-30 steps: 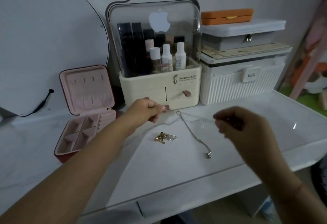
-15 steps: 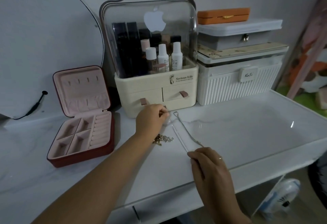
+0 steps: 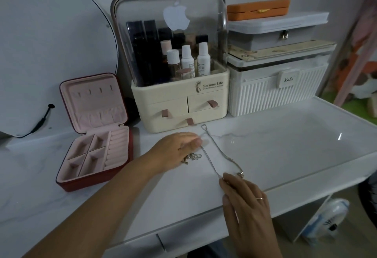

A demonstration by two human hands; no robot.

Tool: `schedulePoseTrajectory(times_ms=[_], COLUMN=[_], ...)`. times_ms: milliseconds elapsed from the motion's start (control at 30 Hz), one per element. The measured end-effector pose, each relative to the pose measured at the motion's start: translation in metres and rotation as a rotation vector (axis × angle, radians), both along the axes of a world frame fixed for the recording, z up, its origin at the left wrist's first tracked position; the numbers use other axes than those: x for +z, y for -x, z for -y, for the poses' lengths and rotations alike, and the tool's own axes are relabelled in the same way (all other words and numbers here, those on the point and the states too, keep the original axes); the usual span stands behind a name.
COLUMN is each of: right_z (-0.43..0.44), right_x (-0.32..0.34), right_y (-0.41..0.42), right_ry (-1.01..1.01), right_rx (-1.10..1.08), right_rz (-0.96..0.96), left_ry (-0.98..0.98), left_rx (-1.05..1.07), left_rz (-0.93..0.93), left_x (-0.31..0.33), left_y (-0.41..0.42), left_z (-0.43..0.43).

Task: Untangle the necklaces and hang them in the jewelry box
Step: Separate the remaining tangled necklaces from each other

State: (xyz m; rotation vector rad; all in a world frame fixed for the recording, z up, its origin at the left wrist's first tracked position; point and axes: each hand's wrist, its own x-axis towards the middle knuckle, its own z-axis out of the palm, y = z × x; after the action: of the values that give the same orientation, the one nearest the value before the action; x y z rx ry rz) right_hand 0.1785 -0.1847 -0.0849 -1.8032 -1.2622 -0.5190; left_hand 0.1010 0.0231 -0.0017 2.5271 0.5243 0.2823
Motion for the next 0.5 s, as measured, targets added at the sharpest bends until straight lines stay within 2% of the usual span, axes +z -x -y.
schedulePoseTrajectory(times_ms=[133,267,367,500], right_z=[-0.001,-0.002,0.001,0.009], right_x=[-0.003,-0.006,-0.002,0.006], right_y=[0.006,0.004,0.003,-0.009], right_ry=[0.033,0.041,0.050,0.086], right_rx=[-0.038,-0.032,0.021,0.061], right_rz=[-0.001,0.013,0.013,-0.052], left_ry=[-0.106,-0.155,-0.125,-0.030], left_rx=[0.005,0.039,0.047,0.023], left_rz=[-0.167,-0.216,-0.179,-0.019], left_x=[-0.014,-0.019,-0.021,-0.016], left_y=[-0.002,-0.012,-0.014,-0.012], left_z=[-0.012,-0.017,-0.019,-0.013])
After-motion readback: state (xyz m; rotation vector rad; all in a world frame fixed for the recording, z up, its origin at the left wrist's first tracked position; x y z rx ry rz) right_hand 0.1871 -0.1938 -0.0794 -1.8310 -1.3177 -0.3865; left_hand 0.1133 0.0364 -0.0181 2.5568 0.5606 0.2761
